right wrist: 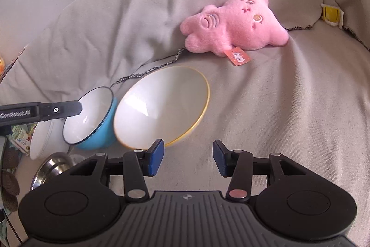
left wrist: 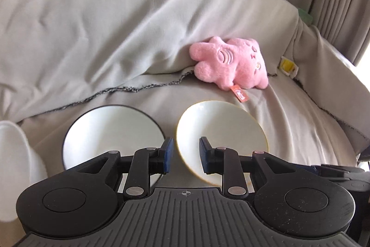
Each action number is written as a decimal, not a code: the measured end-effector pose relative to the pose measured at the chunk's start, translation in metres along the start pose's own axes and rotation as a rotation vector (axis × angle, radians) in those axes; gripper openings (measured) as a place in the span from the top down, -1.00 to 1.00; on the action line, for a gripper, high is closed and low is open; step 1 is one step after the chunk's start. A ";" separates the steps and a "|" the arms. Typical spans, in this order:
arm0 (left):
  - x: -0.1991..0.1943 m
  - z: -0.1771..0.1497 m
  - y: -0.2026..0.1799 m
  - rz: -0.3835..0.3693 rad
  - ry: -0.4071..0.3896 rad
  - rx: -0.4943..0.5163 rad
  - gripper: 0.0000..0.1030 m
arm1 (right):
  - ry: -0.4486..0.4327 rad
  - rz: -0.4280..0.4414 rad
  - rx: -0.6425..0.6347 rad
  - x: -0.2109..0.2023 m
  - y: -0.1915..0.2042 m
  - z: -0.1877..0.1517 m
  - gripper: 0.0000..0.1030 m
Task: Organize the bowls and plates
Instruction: 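Move the right tool to the yellow-rimmed bowl and grasp its rim, then carry the yellow-rimmed bowl onto the steel bowl and open the right tool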
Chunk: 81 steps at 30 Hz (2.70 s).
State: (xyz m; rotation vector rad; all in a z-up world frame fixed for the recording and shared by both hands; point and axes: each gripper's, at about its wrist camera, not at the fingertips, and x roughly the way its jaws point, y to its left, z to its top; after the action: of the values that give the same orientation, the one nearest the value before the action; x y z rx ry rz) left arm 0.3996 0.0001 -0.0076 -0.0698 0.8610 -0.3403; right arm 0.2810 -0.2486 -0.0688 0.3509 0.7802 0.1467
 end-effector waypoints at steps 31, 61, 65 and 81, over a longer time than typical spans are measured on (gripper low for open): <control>0.015 -0.084 -0.044 0.031 0.375 0.042 0.34 | 0.214 0.122 -0.007 0.002 -0.022 -0.043 0.59; -0.001 -0.084 -0.044 0.133 0.374 0.012 0.42 | 0.139 0.155 -0.007 -0.002 -0.016 -0.060 0.51; -0.018 -0.080 -0.042 0.130 0.329 -0.012 0.39 | 0.101 0.132 -0.034 -0.016 -0.010 -0.054 0.48; -0.107 -0.048 -0.087 0.033 0.143 0.016 0.39 | -0.049 0.040 -0.188 -0.082 0.033 -0.024 -0.04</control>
State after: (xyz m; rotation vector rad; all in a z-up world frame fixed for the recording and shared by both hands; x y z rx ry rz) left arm 0.2761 -0.0444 0.0569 -0.0164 1.0000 -0.3237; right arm 0.2064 -0.2330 -0.0179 0.1917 0.7047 0.2466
